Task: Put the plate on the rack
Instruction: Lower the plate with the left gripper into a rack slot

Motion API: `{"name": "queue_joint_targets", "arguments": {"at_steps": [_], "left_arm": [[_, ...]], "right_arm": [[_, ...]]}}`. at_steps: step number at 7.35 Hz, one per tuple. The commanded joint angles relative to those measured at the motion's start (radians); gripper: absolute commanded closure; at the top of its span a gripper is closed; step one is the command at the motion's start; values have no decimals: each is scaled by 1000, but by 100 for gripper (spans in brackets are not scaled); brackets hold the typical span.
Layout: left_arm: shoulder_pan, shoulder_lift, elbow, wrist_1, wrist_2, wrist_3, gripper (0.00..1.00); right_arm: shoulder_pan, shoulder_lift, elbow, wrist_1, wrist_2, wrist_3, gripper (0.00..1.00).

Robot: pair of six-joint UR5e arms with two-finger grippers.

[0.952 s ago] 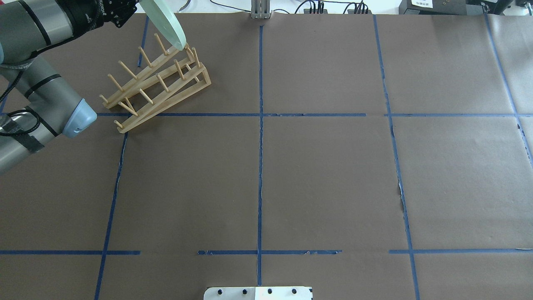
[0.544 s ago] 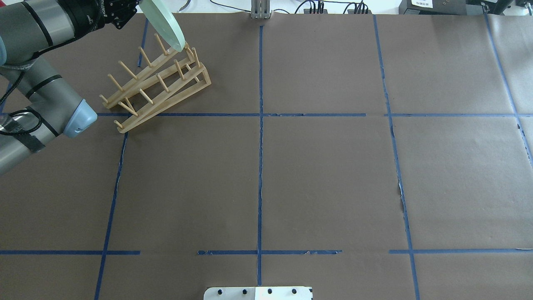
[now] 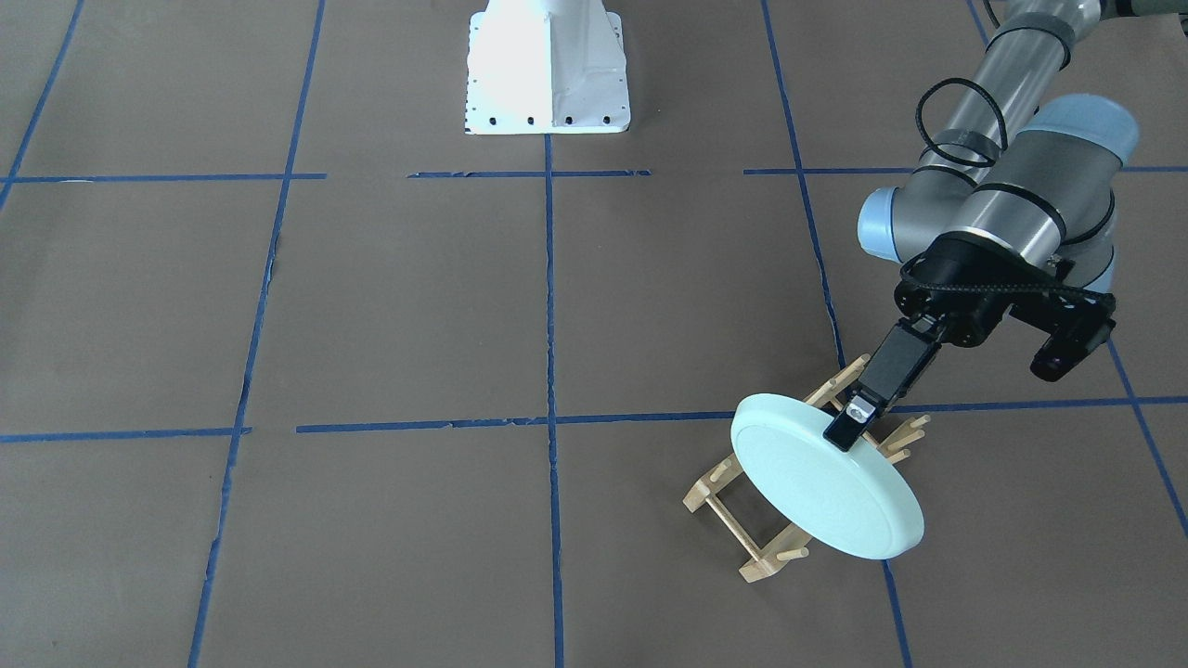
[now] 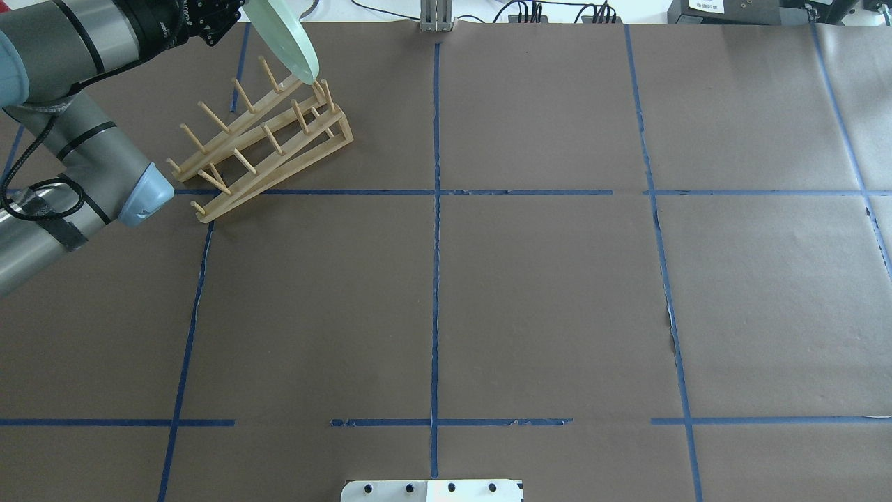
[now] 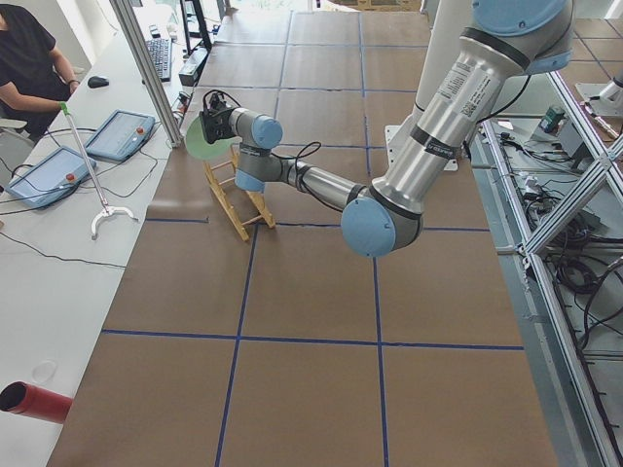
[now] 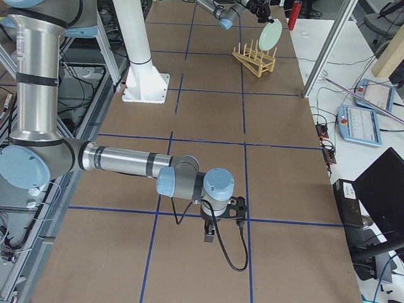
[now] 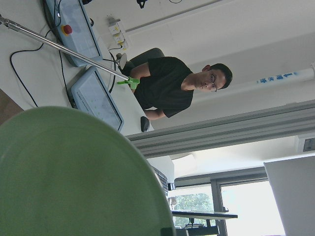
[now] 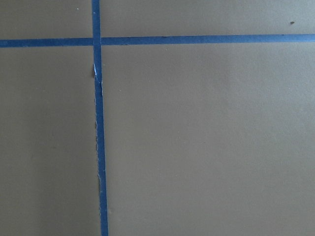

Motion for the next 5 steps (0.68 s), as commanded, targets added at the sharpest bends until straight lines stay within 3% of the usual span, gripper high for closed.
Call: {"name": "queue_joint_targets", "arguments": {"at_steps": [1, 5], "left_arm": [[5, -1, 18, -6, 0, 26, 100], [54, -1, 57, -21, 29, 27, 100]], "right_arm": [[-1, 0, 0, 0, 0, 0, 0], [1, 0, 0, 0, 0, 0, 0]]}}
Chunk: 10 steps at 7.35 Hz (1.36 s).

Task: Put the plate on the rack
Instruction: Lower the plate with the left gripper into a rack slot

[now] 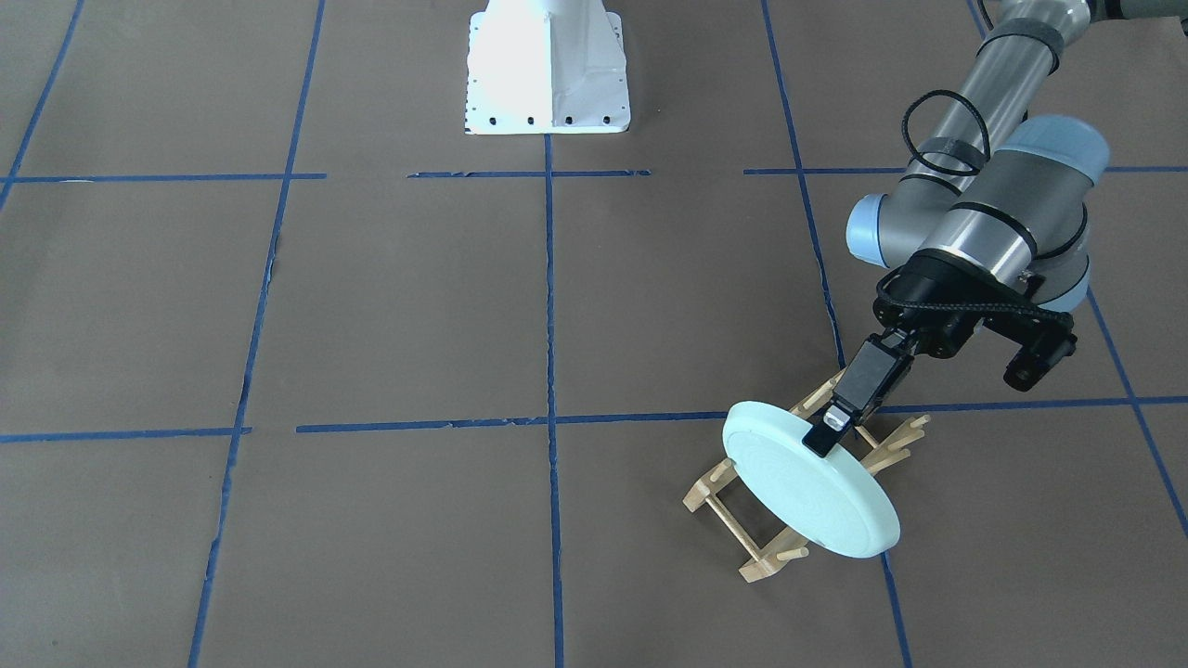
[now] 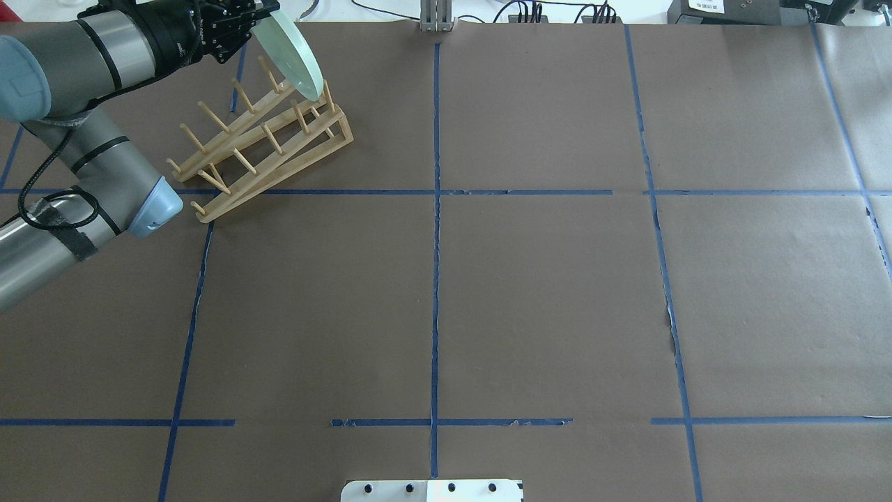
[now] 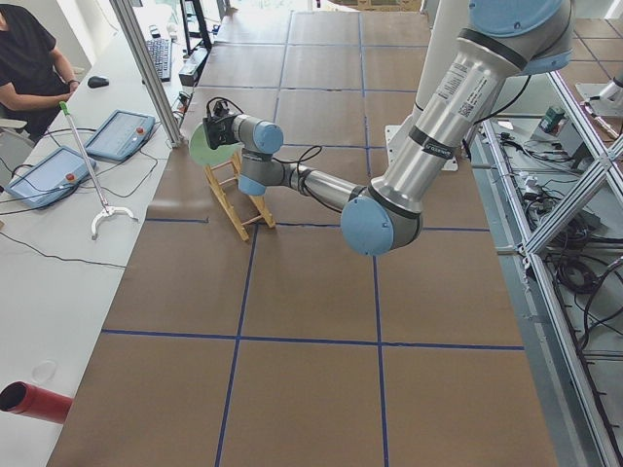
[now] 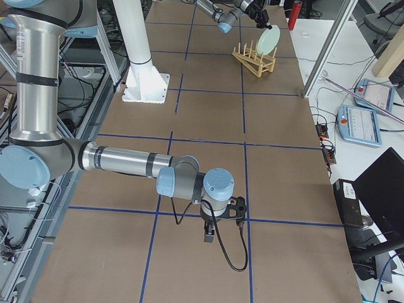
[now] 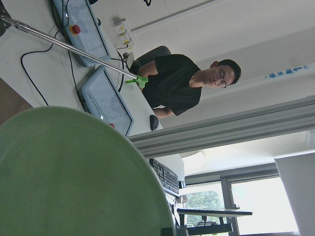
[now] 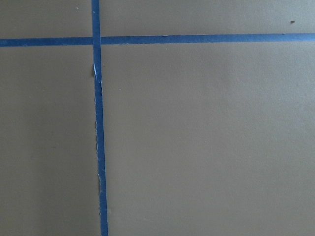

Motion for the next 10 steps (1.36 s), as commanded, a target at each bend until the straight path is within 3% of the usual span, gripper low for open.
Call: {"name": "queue_joint_targets", "arguments": {"at_steps": [1, 7, 8, 9, 10], "left_arm": [[20, -1, 39, -25, 20, 0, 100], [23, -3, 57, -25, 25, 0, 100], [23, -4, 57, -25, 26, 0, 94], [23, -4, 55, -25, 26, 0, 48], [23, -4, 55, -25, 28, 0, 10]], "right_arm": [[0, 1, 0, 0, 0, 0, 0], [0, 1, 0, 0, 0, 0, 0], [0, 1, -1, 0, 0, 0, 0], [0, -1, 0, 0, 0, 0, 0], [0, 1, 0, 0, 0, 0, 0]]}}
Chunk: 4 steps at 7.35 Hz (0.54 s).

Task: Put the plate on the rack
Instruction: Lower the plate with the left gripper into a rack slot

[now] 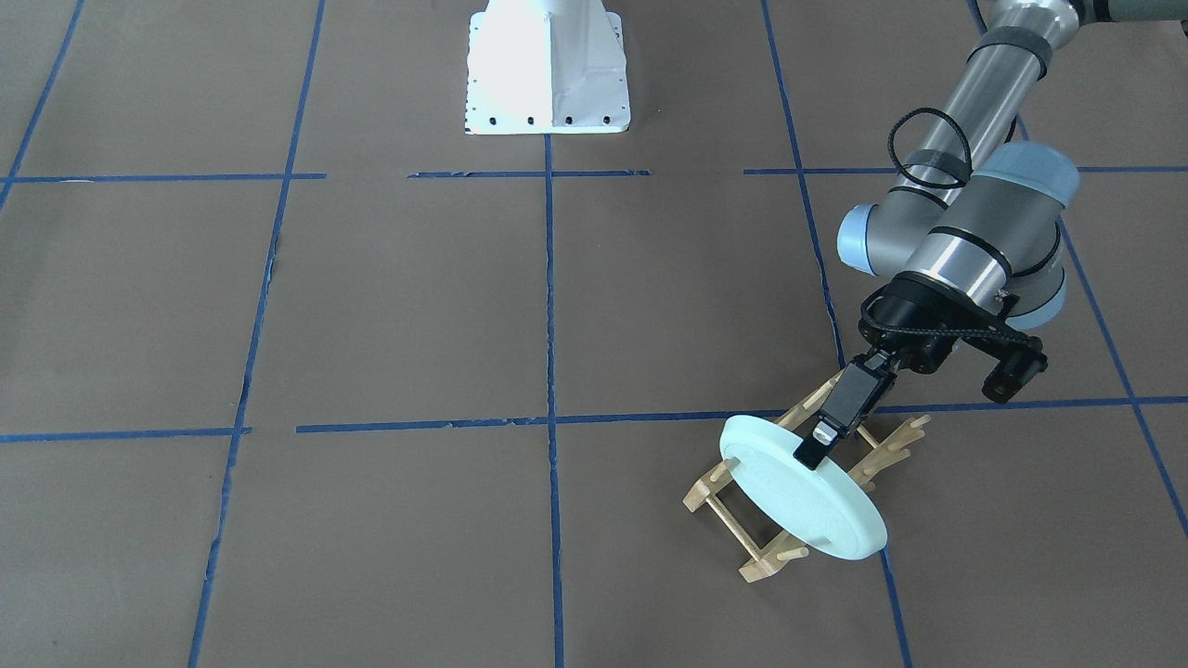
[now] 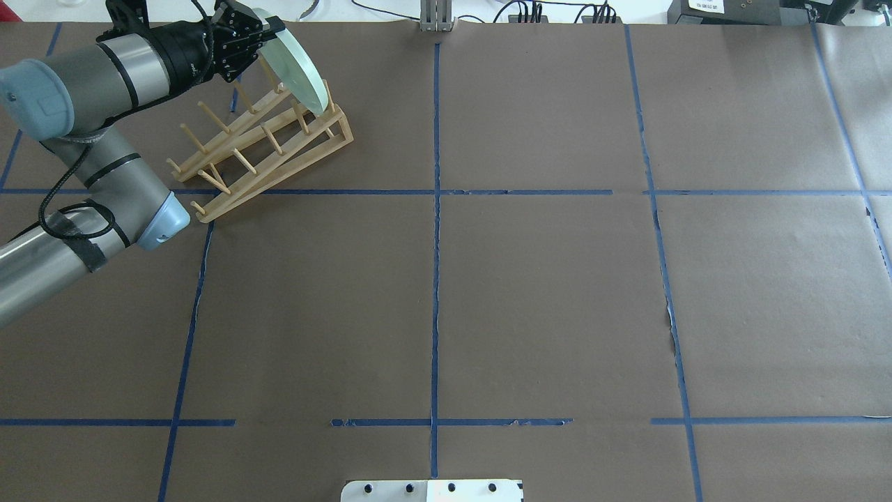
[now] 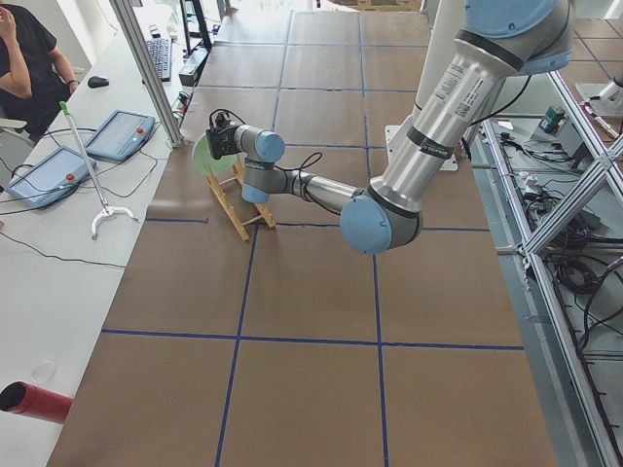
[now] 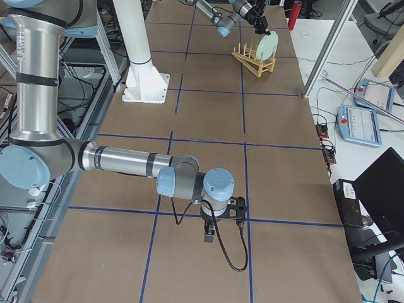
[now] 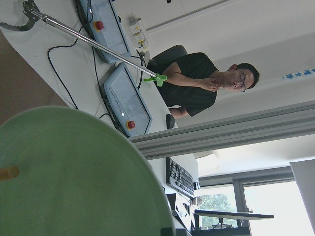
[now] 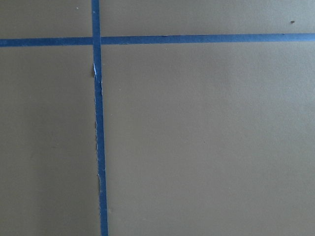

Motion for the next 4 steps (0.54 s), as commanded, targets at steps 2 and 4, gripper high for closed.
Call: {"name": "queue_joint_targets", "arguments": {"at_steps": [2, 4], "left_arm": [[-1, -3, -13, 6, 0, 0, 0], [-39, -5, -83, 12, -5, 1, 0]], "right_arm": [[1, 1, -1, 0, 0, 0, 0], [0, 1, 1, 0, 0, 0, 0]]}}
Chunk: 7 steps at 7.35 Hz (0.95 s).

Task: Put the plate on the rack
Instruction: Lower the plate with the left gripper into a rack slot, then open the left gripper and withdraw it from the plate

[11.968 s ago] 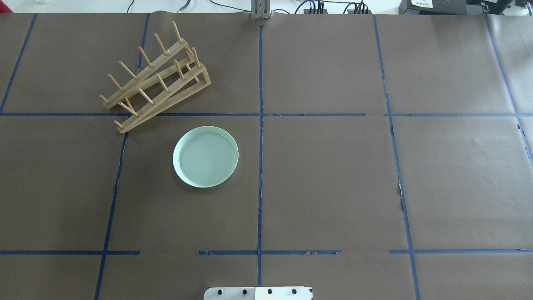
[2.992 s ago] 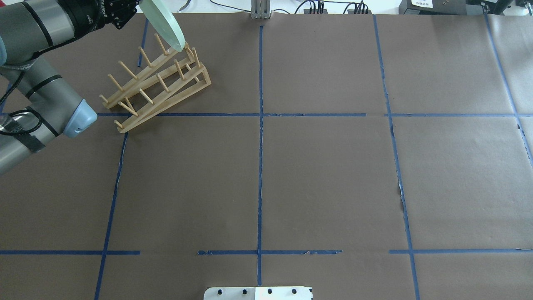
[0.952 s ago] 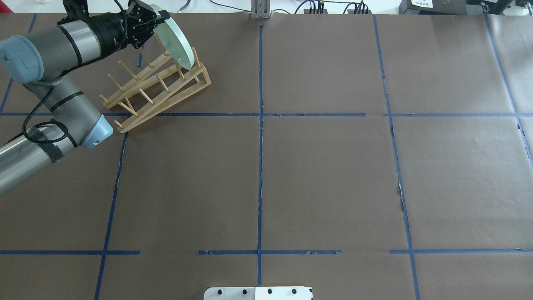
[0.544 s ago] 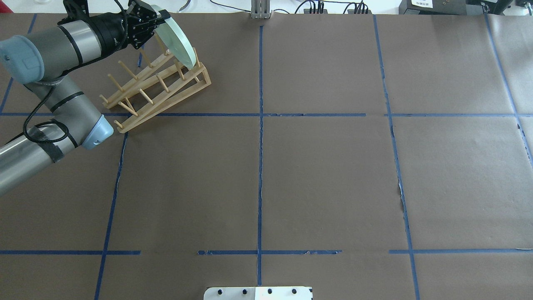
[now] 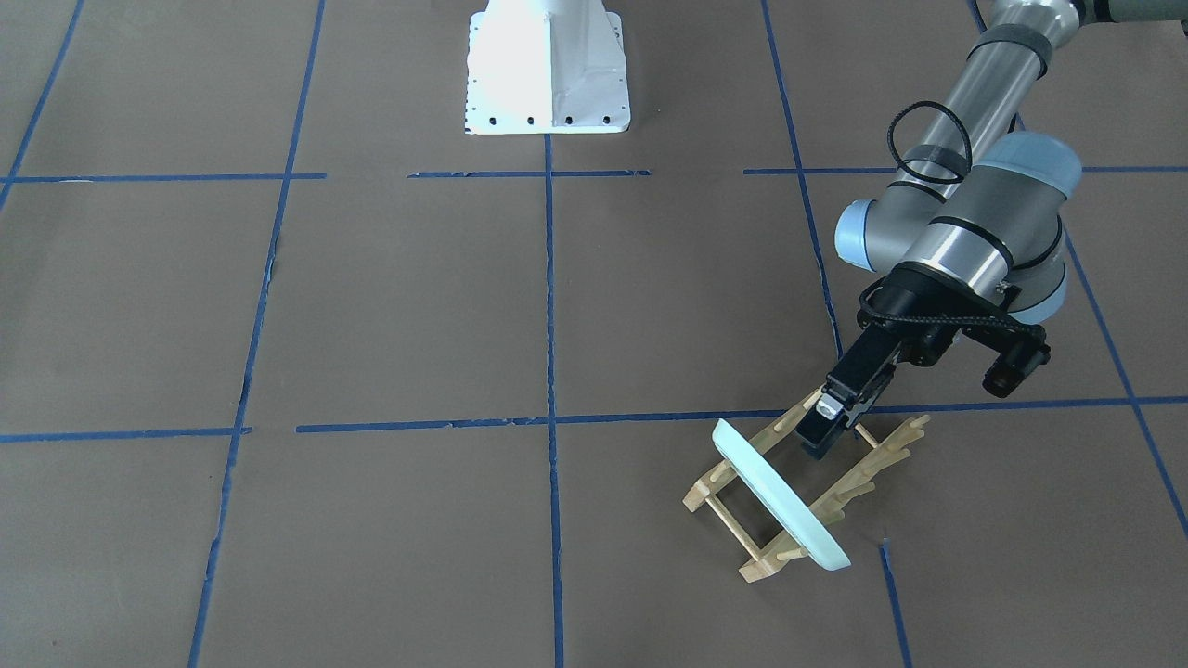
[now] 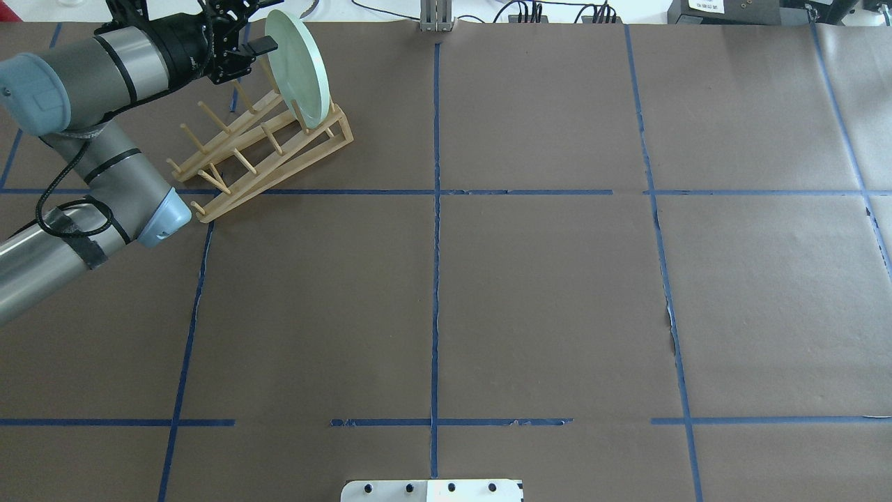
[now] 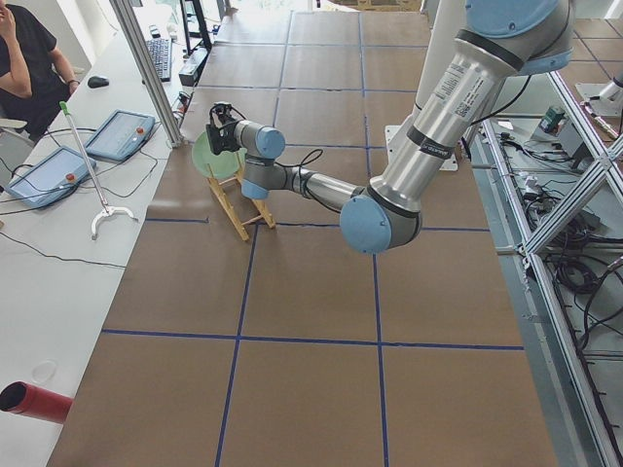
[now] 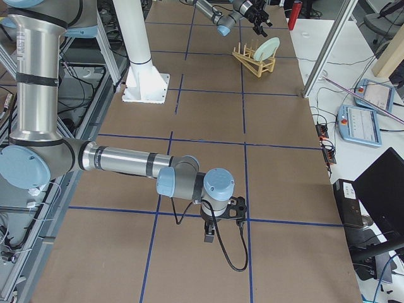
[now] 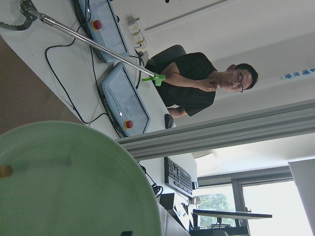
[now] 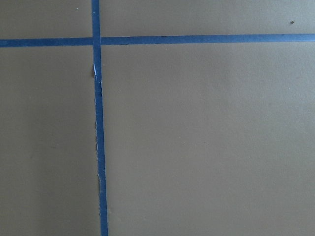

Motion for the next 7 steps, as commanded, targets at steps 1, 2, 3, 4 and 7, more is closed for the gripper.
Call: {"name": "queue_joint_targets", "arguments": {"at_steps": [1, 2, 3, 4, 7], "left_arm": [[-57, -1, -63, 11, -7, -2, 0], [-80, -1, -98, 66, -12, 1, 0], [-116, 5, -151, 213, -76, 18, 0], [-169, 13, -202, 352, -228, 156, 0], [-257, 72, -316, 788, -376, 590, 0]], "right_arm": [[0, 0, 1, 0, 0, 0, 0], [0, 0, 1, 0, 0, 0, 0], [1, 0, 1, 0, 0, 2, 0], [0, 0, 1, 0, 0, 0, 0], [0, -1, 1, 0, 0, 0, 0]]}}
